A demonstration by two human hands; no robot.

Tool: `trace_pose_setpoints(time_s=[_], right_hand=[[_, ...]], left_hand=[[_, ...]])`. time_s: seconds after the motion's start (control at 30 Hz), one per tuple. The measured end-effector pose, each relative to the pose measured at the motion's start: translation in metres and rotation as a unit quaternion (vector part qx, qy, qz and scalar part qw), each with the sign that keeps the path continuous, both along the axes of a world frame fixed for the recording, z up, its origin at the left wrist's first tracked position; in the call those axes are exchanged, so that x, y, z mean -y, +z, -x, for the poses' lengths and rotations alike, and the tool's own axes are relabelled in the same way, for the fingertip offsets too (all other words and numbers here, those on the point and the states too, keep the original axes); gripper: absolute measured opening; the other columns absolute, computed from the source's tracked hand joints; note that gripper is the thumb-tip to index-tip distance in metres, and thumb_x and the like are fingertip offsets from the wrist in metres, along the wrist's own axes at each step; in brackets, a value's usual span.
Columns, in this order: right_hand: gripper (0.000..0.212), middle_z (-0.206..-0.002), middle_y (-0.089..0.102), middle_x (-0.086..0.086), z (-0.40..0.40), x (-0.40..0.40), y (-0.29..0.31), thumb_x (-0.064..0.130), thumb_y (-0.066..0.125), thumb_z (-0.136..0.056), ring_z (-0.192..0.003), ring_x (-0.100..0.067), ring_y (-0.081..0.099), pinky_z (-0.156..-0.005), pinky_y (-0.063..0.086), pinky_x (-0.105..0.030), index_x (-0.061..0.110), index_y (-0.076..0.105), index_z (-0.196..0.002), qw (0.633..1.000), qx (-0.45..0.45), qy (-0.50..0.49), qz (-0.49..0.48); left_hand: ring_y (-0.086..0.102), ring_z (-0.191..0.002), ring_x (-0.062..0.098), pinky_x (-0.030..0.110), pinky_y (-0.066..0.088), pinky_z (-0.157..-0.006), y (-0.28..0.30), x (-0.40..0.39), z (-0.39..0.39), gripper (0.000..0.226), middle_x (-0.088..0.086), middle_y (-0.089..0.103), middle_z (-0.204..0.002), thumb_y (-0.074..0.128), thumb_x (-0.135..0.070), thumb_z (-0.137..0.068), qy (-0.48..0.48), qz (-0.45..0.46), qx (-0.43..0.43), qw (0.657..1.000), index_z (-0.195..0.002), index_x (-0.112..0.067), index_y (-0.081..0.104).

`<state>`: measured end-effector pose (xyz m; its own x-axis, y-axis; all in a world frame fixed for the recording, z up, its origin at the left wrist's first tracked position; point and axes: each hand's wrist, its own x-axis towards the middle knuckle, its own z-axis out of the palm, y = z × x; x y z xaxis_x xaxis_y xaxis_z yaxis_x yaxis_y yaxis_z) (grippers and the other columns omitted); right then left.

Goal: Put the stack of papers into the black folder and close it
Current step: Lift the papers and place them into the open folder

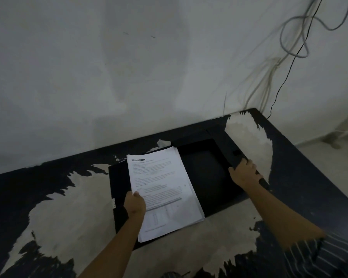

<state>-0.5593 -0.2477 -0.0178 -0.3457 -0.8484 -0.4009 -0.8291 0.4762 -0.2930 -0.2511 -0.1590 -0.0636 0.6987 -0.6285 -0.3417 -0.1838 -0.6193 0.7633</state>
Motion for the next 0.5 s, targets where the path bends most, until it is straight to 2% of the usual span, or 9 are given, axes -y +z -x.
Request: trace_pose_setpoints(time_s=[0.2, 0.33, 0.5], right_hand=[[0.06, -0.145, 0.031, -0.019, 0.0, 0.003, 0.001, 0.031, 0.053, -0.092, -0.132, -0.037, 0.032, -0.109, 0.029, -0.06, 0.004, 0.029, -0.14, 0.999, -0.03, 0.001, 0.016], [0.064, -0.147, 0.029, -0.019, 0.0, 0.0, -0.002, 0.031, 0.051, -0.092, -0.132, -0.036, 0.032, -0.108, 0.03, -0.059, 0.006, 0.025, -0.144, 0.999, -0.039, 0.012, 0.027], [0.07, -0.152, 0.022, -0.018, 0.0, -0.004, -0.006, 0.034, 0.05, -0.092, -0.136, -0.036, 0.029, -0.11, 0.028, -0.058, 0.007, 0.019, -0.148, 0.998, -0.055, 0.022, 0.027]], left_hand=[[0.056, -0.089, 0.033, 0.035, 0.042, -0.073, 0.005, 0.011, -0.001, 0.033, 0.031, 0.061, -0.114, 0.033, -0.01, -0.1, -0.004, -0.012, 0.018, 1.0, -0.108, 0.011, 0.057], [0.058, -0.105, 0.041, 0.043, 0.048, -0.086, 0.008, 0.016, -0.006, 0.034, 0.031, 0.06, -0.116, 0.034, -0.01, -0.1, 0.002, -0.013, 0.016, 1.0, -0.11, 0.012, 0.057], [0.059, -0.104, 0.041, 0.044, 0.05, -0.086, 0.004, 0.016, -0.006, 0.033, 0.031, 0.061, -0.114, 0.036, -0.01, -0.099, 0.006, -0.01, -0.01, 1.0, -0.107, 0.013, 0.058]])
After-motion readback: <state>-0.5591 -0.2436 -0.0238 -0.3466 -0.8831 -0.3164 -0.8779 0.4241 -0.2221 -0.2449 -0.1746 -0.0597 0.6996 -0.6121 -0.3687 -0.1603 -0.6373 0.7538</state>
